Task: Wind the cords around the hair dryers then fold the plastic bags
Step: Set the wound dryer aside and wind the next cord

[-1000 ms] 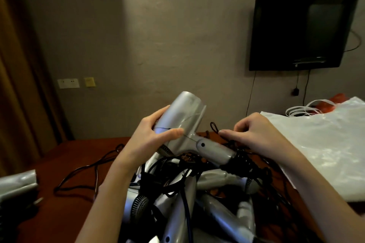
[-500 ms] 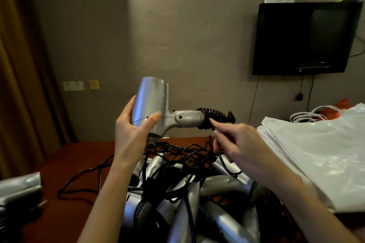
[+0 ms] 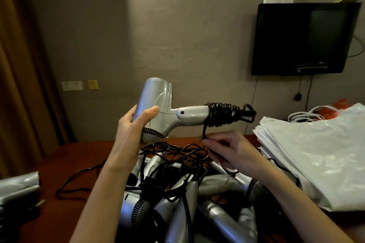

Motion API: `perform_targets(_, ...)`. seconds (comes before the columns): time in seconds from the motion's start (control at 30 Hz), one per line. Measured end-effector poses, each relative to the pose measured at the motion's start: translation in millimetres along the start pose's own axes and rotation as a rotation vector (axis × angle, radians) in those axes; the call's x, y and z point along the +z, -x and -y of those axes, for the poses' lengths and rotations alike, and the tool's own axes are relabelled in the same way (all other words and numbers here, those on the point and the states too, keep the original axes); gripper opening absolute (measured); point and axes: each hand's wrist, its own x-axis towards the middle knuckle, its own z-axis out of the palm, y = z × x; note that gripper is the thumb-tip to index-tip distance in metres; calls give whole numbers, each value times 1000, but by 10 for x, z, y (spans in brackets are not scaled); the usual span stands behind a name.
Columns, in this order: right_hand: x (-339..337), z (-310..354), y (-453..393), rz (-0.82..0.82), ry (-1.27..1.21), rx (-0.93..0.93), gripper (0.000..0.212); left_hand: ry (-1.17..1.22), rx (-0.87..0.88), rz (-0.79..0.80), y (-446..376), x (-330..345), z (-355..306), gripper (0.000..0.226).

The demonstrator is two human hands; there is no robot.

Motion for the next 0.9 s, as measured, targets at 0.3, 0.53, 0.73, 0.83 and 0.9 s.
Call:
perform_targets(0.3, -470, -237, 51, 87, 105, 124, 24, -74, -86, 235, 59, -55, -52, 45)
perform_targets(0.53, -442, 31, 49, -22, 588, 0, 21, -279, 33, 351, 96, 39, -77, 69)
perform_targets(0.73, -346, 83, 49, -334, 751, -33, 37, -349, 172, 215, 77, 83, -31, 83)
perform_targets(0.83, -347, 180, 69, -296, 617, -25, 21, -328, 205, 111, 53, 43, -12, 95)
perform_targets(0.9, -289, 254, 76, -269, 537, -64, 18, -332, 225, 33, 39, 14, -15, 102)
